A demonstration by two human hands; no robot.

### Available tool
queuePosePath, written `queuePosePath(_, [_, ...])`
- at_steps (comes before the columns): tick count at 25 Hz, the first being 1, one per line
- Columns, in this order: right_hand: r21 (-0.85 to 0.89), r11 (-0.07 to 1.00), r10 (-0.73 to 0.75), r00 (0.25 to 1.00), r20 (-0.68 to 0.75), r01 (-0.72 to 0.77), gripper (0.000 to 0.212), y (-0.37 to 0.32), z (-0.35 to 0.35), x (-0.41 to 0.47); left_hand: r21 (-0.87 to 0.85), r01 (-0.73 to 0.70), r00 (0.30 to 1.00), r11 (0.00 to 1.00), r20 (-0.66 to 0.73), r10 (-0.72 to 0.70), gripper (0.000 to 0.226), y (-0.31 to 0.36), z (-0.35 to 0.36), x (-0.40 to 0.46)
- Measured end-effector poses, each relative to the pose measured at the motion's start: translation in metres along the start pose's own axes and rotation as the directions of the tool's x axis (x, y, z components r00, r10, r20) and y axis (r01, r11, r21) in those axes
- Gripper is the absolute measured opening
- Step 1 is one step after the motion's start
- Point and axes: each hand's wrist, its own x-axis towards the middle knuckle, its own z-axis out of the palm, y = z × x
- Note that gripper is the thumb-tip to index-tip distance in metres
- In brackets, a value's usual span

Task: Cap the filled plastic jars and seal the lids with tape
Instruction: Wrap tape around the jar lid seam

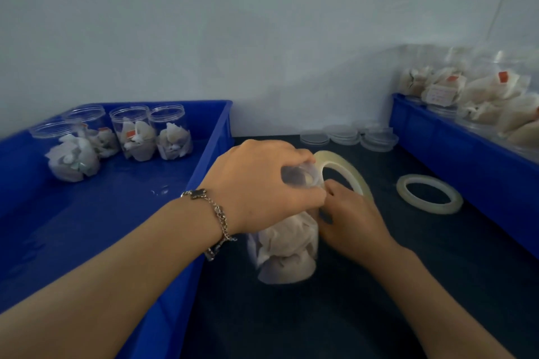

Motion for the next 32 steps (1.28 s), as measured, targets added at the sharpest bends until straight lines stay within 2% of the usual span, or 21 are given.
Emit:
queuePosePath(1, [-0.024,1.000,-0.007,1.000,-0.007,0.007,0.028,-0.001,0.001,0.000,-0.019,0.023,1.000,1.000,-0.010,-0.023,0.051,-0.003,0.000,0.002])
queuePosePath(2, [-0.015,0.999,0.030,0.999,0.029,-0.029,0.051,-0.003,0.002,0.000,-0.017,0.043,0.999,0.999,-0.011,-0.044,0.052,-0.006,0.000,0.004])
queuePosePath(3, [0.014,0.995,0.097,0.990,0.104,-0.099,0.071,-0.003,0.005,0.000,0.018,0.055,0.999,0.998,-0.005,-0.054,0.053,-0.009,0.001,0.005])
queuePosePath(4, [0.019,0.983,0.175,0.965,0.194,-0.182,0.082,-0.002,0.009,-0.002,0.080,0.056,0.998,0.995,0.009,-0.057,0.053,-0.013,0.002,0.006])
queuePosePath(5, [-0.004,0.974,0.220,0.941,0.255,-0.227,0.087,0.002,0.013,-0.004,0.145,0.053,0.998,0.988,0.020,-0.057,0.051,-0.016,0.003,0.008])
queuePosePath(7, [-0.019,0.965,0.255,0.923,0.286,-0.261,0.090,0.005,0.015,-0.006,0.224,0.066,0.997,0.972,0.026,-0.074,0.049,-0.025,0.003,0.009])
queuePosePath(12, [0.054,0.938,0.290,0.859,0.421,-0.343,0.106,0.007,0.013,-0.012,0.262,0.143,0.988,0.954,0.023,-0.154,0.053,-0.041,0.003,0.013])
queuePosePath(16, [0.153,0.902,0.294,0.833,0.469,-0.404,0.094,0.005,0.016,-0.013,0.324,0.123,0.987,0.938,0.055,-0.148,0.055,-0.048,0.006,0.015])
queuePosePath(21, [0.113,0.914,0.304,0.845,0.440,-0.388,0.079,0.004,0.019,-0.012,0.303,0.113,0.988,0.946,0.068,-0.140,0.054,-0.047,0.007,0.016])
queuePosePath(24, [0.081,0.924,0.325,0.879,0.348,-0.373,0.079,0.005,0.023,-0.013,0.293,0.100,0.991,0.951,0.061,-0.123,0.051,-0.048,0.008,0.017])
queuePosePath(26, [0.079,0.931,0.327,0.911,0.250,-0.356,0.066,0.007,0.026,-0.014,0.292,0.084,0.991,0.953,0.078,-0.111,0.049,-0.047,0.010,0.017])
queuePosePath(29, [0.044,0.954,0.276,0.926,0.257,-0.296,0.046,0.008,0.031,-0.015,0.249,0.043,0.968,0.968,0.229,-0.102,0.054,-0.045,0.013,0.016])
queuePosePath(32, [0.041,0.966,0.235,0.935,0.267,-0.255,0.042,0.010,0.034,-0.016,0.207,0.023,0.946,0.978,0.311,-0.088,0.052,-0.044,0.014,0.015])
